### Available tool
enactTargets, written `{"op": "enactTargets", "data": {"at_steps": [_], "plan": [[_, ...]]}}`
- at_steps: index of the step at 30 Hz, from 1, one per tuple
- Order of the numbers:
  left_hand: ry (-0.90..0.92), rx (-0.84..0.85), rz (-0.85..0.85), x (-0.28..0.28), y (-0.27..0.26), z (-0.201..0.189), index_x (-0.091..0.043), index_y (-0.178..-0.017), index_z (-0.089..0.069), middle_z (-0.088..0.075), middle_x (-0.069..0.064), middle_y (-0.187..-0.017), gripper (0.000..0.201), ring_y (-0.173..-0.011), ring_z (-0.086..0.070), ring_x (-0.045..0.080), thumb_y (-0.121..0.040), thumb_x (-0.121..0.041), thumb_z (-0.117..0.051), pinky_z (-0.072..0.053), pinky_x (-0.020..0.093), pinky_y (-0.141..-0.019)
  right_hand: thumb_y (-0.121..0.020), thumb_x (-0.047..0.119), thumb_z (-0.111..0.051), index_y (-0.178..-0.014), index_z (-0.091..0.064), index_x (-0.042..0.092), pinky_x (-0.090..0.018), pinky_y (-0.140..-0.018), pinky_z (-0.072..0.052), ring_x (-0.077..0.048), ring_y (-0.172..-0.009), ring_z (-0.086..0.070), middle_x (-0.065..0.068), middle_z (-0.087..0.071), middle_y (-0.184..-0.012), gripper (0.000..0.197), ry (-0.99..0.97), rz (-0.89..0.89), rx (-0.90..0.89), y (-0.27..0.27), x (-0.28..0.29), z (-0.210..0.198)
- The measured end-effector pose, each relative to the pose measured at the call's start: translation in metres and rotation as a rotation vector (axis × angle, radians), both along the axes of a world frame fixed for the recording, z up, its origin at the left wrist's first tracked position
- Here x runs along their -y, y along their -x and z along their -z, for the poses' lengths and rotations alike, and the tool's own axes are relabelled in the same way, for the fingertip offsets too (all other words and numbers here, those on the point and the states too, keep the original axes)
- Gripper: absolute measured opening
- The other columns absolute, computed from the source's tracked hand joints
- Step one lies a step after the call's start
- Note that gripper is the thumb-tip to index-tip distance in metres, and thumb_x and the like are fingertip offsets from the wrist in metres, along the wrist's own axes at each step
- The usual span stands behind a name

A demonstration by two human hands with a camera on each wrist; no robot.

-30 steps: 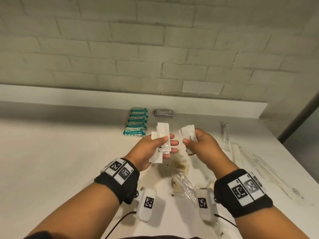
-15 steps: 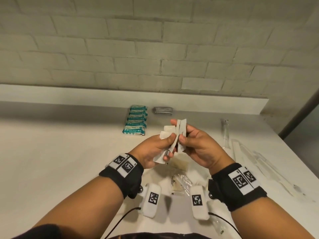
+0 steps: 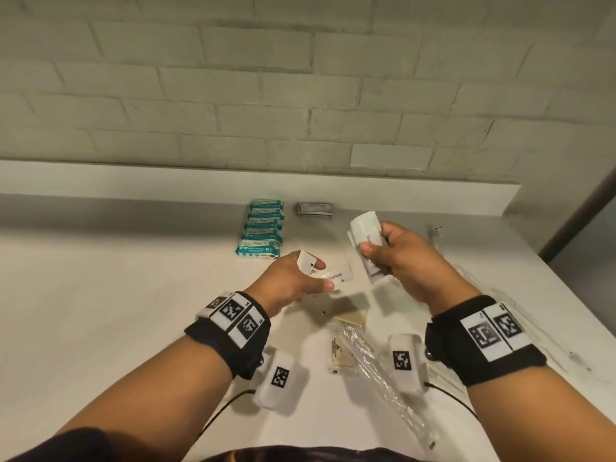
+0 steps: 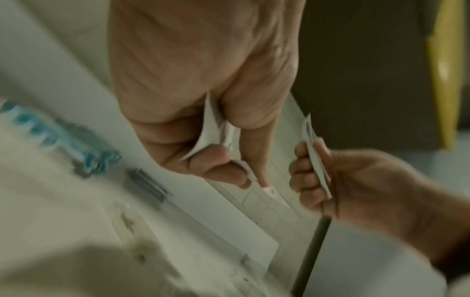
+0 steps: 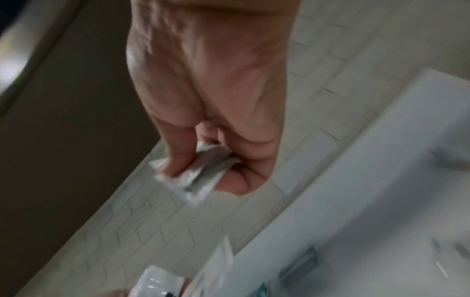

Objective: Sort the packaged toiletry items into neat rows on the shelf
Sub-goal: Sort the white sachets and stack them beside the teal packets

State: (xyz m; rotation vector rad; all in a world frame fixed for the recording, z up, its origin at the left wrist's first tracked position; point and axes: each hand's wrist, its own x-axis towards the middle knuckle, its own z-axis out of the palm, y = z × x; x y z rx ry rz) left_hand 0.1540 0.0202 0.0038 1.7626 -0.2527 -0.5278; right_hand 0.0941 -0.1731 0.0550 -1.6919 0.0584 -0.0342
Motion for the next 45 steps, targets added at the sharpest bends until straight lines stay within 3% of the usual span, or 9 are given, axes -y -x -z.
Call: {"op": "enactTargets", "data": {"at_steps": [6,9,14,19,29,34,38,42,45], "plan": [[0.129,0.082,0.046,0.005,-0.009,-0.008,-0.009,-0.112,-0.057,-0.064,0.001,-0.082,0.051,-0.061,-0.054,0.008,-0.068,0.000,-0.082,-0.038,0.018,-0.045,-0.089,0.022,-0.063,-0.105,-0.055,0.014,-0.036,-0.073,-0.052,-0.020,-0.088,-0.059,-0.007,-0.060,-0.102,0.019,0.766,-0.257,-0.065,-0.010,-0.019,-0.009],[0.230,0.031,0.026,0.004,-0.010,-0.010,-0.005,-0.117,-0.056,-0.062,0.005,-0.087,0.042,-0.064,-0.054,0.009,-0.079,0.001,-0.072,-0.038,0.020,-0.046,-0.087,0.019,-0.066,-0.117,-0.047,0.021,-0.036,-0.067,-0.053,-0.020,-0.086,-0.062,-0.003,-0.062,-0.098,0.036,0.586,-0.169,-0.081,-0.010,-0.025,0.006],[0.347,-0.297,-0.155,-0.004,-0.011,-0.004,-0.013,-0.112,-0.058,-0.059,-0.001,-0.075,0.046,-0.055,-0.040,0.010,-0.099,-0.049,-0.032,-0.026,0.023,-0.049,-0.087,0.023,-0.067,-0.111,-0.057,0.016,-0.041,-0.078,-0.055,-0.024,-0.087,-0.066,-0.005,-0.068,-0.097,0.026,0.417,0.021,-0.087,-0.012,-0.019,0.030],[0.517,-0.246,-0.192,-0.004,-0.010,-0.001,-0.009,-0.098,-0.057,-0.060,0.010,-0.082,0.021,-0.062,-0.063,0.011,-0.094,0.007,-0.043,-0.053,0.021,-0.060,-0.092,0.021,-0.062,-0.112,-0.055,0.008,-0.050,-0.076,-0.059,-0.034,-0.087,-0.068,-0.017,-0.066,-0.098,0.024,0.112,0.130,-0.110,-0.012,-0.013,0.035],[0.003,0.189,0.057,-0.004,-0.012,0.001,-0.025,-0.108,-0.067,-0.072,0.010,-0.090,0.045,-0.079,-0.069,0.014,-0.069,-0.010,-0.083,-0.053,0.023,-0.073,-0.092,0.009,-0.060,-0.099,-0.058,0.026,-0.027,-0.075,-0.050,-0.012,-0.083,-0.062,0.002,-0.064,-0.093,0.019,0.371,-0.278,-0.034,-0.013,-0.017,-0.001],[0.522,-0.063,-0.147,0.000,-0.014,-0.023,-0.017,-0.116,-0.051,-0.066,0.005,-0.078,0.035,-0.063,-0.061,0.016,-0.085,-0.024,-0.066,-0.053,0.023,-0.053,-0.094,0.005,-0.055,-0.128,-0.048,0.009,-0.028,-0.058,-0.054,-0.017,-0.075,-0.063,-0.007,-0.064,-0.094,0.035,0.074,-0.153,-0.028,-0.013,-0.037,0.006],[0.646,-0.167,-0.075,0.003,-0.006,-0.019,-0.018,-0.119,-0.056,-0.066,0.007,-0.096,0.053,-0.081,-0.064,0.018,-0.082,-0.055,-0.054,-0.053,0.036,-0.074,-0.095,0.009,-0.055,-0.133,-0.038,0.012,-0.040,-0.058,-0.054,-0.026,-0.080,-0.065,-0.013,-0.062,-0.105,0.042,-0.158,-0.020,-0.025,-0.009,-0.049,0.019],[0.511,-0.283,-0.075,0.018,0.009,-0.013,-0.004,-0.111,-0.064,-0.058,0.021,-0.089,0.036,-0.057,-0.058,0.027,-0.086,-0.030,-0.063,-0.046,0.035,-0.054,-0.093,0.019,-0.060,-0.150,0.000,0.042,-0.023,-0.055,-0.053,-0.019,-0.090,-0.065,0.005,-0.042,-0.145,0.085,0.100,-0.113,-0.074,-0.008,-0.061,0.026],[0.581,-0.292,-0.197,0.021,0.010,-0.019,-0.007,-0.108,-0.059,-0.058,0.011,-0.073,0.017,-0.051,-0.061,0.022,-0.098,-0.015,-0.047,-0.051,0.029,-0.047,-0.087,0.041,-0.065,-0.149,0.004,0.044,-0.029,-0.071,-0.054,-0.013,-0.098,-0.062,0.008,-0.048,-0.140,0.093,0.523,-0.016,-0.007,-0.006,-0.060,0.020]]}}
